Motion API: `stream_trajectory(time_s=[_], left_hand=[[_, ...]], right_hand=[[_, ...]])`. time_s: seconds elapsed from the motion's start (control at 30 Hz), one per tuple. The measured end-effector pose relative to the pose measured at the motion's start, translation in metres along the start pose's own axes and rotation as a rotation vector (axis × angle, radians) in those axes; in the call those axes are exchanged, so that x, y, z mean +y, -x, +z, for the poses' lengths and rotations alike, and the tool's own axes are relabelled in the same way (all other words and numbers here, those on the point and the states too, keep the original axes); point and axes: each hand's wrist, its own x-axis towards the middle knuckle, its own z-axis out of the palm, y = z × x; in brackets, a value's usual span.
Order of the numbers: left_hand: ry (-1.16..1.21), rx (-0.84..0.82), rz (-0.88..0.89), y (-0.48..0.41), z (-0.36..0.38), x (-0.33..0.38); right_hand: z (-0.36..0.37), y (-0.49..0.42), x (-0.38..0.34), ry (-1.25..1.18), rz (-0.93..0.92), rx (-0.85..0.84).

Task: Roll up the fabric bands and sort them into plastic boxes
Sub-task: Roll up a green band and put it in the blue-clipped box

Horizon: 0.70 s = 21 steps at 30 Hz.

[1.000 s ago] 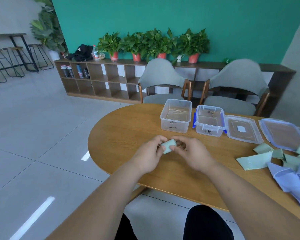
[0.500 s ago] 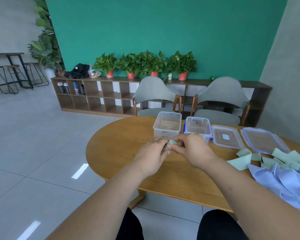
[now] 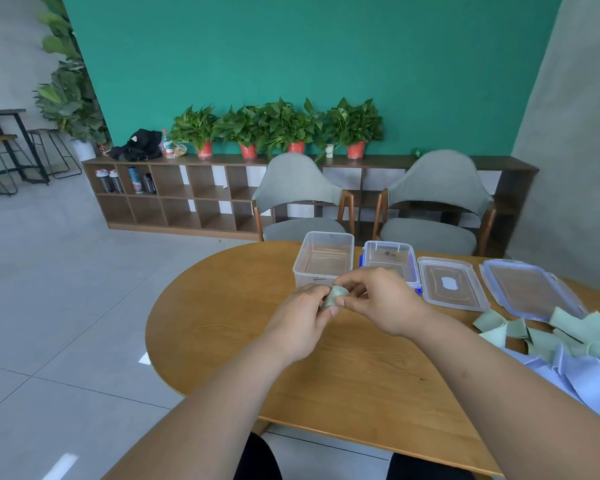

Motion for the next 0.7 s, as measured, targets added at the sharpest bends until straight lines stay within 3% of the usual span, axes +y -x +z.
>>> stream_trajectory(time_s=[0.5, 0.7], left_hand=[[0.076, -0.083, -0.061, -0.09, 0.012, -0.007], [0.089, -0.114, -0.07, -0.132, 0.031, 0.003]], right_hand=[[-0.029, -0.071, 0.058, 0.105, 0.093, -0.028], [-0.055, -0.085, 0.078, 0.14, 0.129, 0.04]])
